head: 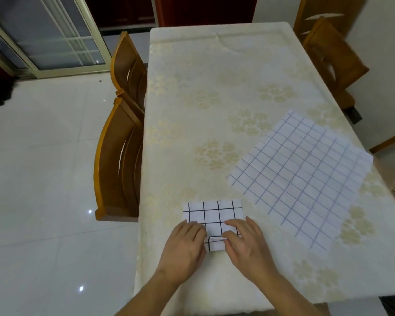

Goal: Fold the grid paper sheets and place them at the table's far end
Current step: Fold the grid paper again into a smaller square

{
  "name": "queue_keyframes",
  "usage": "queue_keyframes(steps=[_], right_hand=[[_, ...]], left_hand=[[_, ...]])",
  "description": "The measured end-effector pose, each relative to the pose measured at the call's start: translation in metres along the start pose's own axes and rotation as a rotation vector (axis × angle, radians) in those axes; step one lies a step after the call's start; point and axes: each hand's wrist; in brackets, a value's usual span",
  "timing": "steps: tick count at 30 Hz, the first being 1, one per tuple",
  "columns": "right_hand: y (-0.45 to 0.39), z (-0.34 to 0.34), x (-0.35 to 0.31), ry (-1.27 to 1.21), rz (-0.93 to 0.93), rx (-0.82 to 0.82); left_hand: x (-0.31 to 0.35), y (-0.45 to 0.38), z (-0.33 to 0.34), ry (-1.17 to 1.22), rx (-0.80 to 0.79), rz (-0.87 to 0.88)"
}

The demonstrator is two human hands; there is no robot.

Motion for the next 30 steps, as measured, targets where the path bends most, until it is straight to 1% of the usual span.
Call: queue_keyframes(steps=[5, 11, 16, 19, 20, 22, 24, 27, 30], right_hand=[[-0.040, 0.008, 0.013, 0.043, 0.032, -0.005], [-0.070, 0.033, 0.036, 0.070, 0.080, -0.088], [-0.085, 0.049, 0.044, 0.097, 0.119, -0.087], [-0.081, 0.048, 0.044, 0.094, 0.163, -0.073], [-0.076, 0.048, 0.042, 0.086, 0.171, -0.064], [-0.064, 0.049, 0.036, 0.070, 0.158, -0.055], [-0.055, 0.052, 0.027, 0.072, 0.121, -0.131], [-0.052, 0.059, 0.024, 0.152, 0.106, -0.299], [-0.049, 0.065, 0.031, 0.200, 0.158, -0.383]], left_hand=[[-0.018, -0.033, 0.005, -0.034, -0.022, -0.062], [-0.041, -0.065, 0.023, 0.012, -0.067, -0.194], [-0.051, -0.074, 0.031, 0.026, -0.100, -0.252], [-0.047, -0.069, 0.031, 0.027, -0.092, -0.334], [-0.041, -0.065, 0.031, 0.024, -0.087, -0.331], [-0.028, -0.056, 0.038, 0.022, -0.094, -0.246], [-0.018, -0.048, 0.050, 0.020, -0.114, -0.166], [-0.020, -0.044, 0.063, 0.009, -0.159, -0.207], [-0.025, -0.043, 0.066, -0.014, -0.200, -0.206]])
Point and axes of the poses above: each hand's wrist, its own y-axis away from the middle knuckle, its own z-axis out of the palm, x = y × z, and after that the axes turned 4 degrees about -x, right-handed
